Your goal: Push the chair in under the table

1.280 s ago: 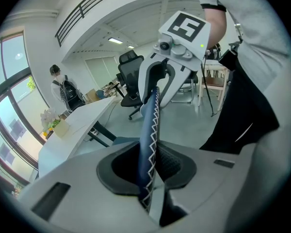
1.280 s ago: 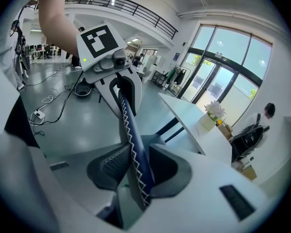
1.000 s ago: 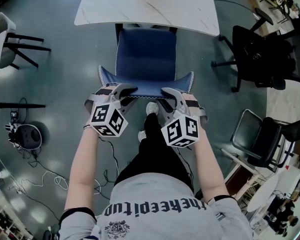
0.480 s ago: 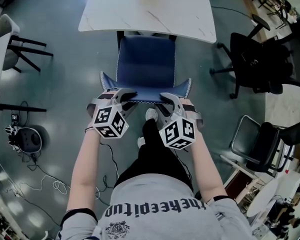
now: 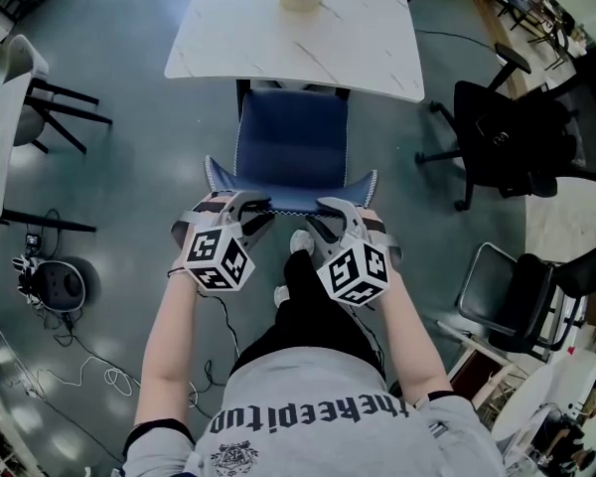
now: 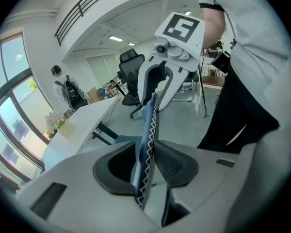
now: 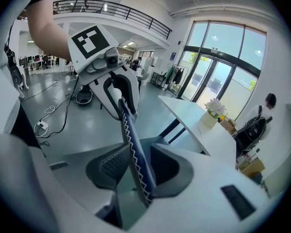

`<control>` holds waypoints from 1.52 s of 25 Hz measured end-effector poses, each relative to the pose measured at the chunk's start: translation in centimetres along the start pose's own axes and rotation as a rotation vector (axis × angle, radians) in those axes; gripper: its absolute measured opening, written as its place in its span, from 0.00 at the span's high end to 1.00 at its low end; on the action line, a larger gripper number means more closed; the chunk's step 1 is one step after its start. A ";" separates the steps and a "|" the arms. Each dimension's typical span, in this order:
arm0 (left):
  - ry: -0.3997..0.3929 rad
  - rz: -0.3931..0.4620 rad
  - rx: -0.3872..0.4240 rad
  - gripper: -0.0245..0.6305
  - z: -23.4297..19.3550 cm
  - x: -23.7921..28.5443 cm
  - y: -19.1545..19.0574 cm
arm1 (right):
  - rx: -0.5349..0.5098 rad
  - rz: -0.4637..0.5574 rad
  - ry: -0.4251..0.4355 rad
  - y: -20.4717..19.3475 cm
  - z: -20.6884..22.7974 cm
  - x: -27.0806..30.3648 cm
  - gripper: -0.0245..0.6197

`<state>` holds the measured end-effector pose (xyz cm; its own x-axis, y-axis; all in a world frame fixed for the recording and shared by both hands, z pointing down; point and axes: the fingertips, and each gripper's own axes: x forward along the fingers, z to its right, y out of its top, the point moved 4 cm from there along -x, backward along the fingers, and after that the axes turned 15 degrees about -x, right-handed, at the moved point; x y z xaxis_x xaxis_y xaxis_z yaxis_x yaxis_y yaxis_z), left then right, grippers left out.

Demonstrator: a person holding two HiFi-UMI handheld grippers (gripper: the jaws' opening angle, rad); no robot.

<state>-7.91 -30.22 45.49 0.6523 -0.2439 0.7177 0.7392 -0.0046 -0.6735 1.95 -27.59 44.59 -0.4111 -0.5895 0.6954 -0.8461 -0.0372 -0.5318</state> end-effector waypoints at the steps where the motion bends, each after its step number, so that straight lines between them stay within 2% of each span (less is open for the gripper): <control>1: 0.007 0.017 -0.011 0.77 0.0 -0.5 0.3 | 0.013 0.015 -0.010 0.4 0.2 -0.3 0.75; 8: 0.085 0.201 -0.170 0.91 -0.1 -3.4 2.8 | 0.106 0.112 -0.080 2.5 1.8 -2.3 0.93; 14: 0.088 0.345 -0.334 0.94 0.9 -5.2 4.8 | 0.187 0.212 -0.077 4.4 1.6 -4.3 0.95; 20: 0.087 0.503 -0.454 0.94 1.4 -7.8 7.3 | 0.307 0.347 -0.091 6.5 2.1 -7.0 0.95; 33: 0.096 0.680 -0.545 0.94 2.9 -11.7 10.2 | 0.373 0.484 -0.129 8.9 2.3 -11.2 0.95; 38: 0.077 0.742 -0.564 0.94 3.5 -12.8 10.6 | 0.450 0.560 -0.117 9.4 2.3 -12.2 0.95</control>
<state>-7.82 -23.75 29.79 0.8972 -0.4361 0.0696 -0.0653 -0.2870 -0.9557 -0.23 -22.60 30.01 -0.6814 -0.6988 0.2177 -0.2873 -0.0182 -0.9577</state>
